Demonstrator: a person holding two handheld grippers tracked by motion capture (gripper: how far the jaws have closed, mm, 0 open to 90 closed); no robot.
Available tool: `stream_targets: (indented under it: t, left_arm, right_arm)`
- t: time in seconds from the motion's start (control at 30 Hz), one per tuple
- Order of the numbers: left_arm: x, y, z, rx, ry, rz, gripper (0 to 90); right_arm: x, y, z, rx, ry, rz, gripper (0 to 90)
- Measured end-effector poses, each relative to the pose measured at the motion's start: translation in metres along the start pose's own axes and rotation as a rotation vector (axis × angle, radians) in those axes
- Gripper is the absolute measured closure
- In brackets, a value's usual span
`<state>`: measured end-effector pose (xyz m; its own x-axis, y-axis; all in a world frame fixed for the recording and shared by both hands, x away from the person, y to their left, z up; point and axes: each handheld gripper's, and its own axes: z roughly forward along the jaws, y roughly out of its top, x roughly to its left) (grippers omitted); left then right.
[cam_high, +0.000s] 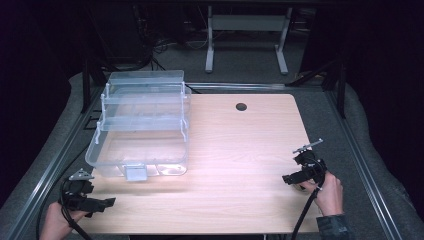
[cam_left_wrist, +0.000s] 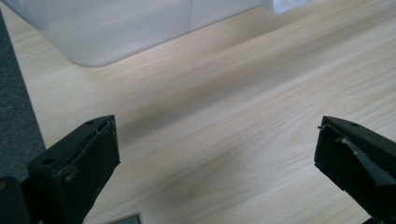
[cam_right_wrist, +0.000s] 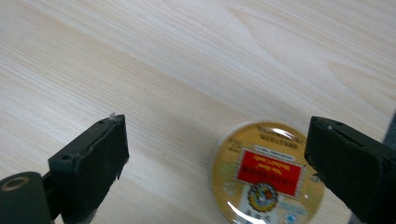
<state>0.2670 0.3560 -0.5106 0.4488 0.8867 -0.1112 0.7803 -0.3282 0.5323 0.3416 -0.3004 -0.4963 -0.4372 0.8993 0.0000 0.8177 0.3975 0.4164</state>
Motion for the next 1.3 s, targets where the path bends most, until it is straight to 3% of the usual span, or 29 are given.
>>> stream_targets:
  t: [0.03, 0.07, 0.1, 0.4, 0.77, 1.0, 1.3]
  left_arm:
    - [0.0, 0.001, -0.002, -0.003, -0.002, -0.001, 0.2]
    - [0.0, 0.003, -0.004, -0.001, -0.004, 0.002, 0.2]
    - [0.0, 0.004, -0.005, -0.002, -0.006, 0.003, 0.2]
    - [0.003, 0.022, -0.022, -0.014, -0.005, 0.007, 0.2]
    - [0.014, 0.051, -0.038, -0.05, 0.001, -0.01, 0.2]
    - [0.026, 0.077, -0.036, -0.044, 0.016, -0.026, 0.2]
    - [0.054, 0.106, -0.024, -0.025, 0.03, -0.089, 0.3]
  right_arm:
    - [0.003, 0.001, 0.0, 0.0, -0.02, -0.005, 6.1]
    - [0.004, 0.001, 0.001, -0.015, 0.046, -0.008, 6.1]
    - [0.009, 0.002, 0.001, -0.011, 0.008, -0.014, 6.2]
    - [0.025, 0.006, 0.001, -0.058, 0.041, -0.041, 7.9]
    - [0.036, 0.01, 0.004, -0.062, 0.057, -0.067, 8.7]
    - [0.038, 0.01, 0.005, -0.065, 0.061, -0.074, 9.2]
    - [0.038, 0.009, 0.002, -0.063, 0.055, -0.074, 10.3]
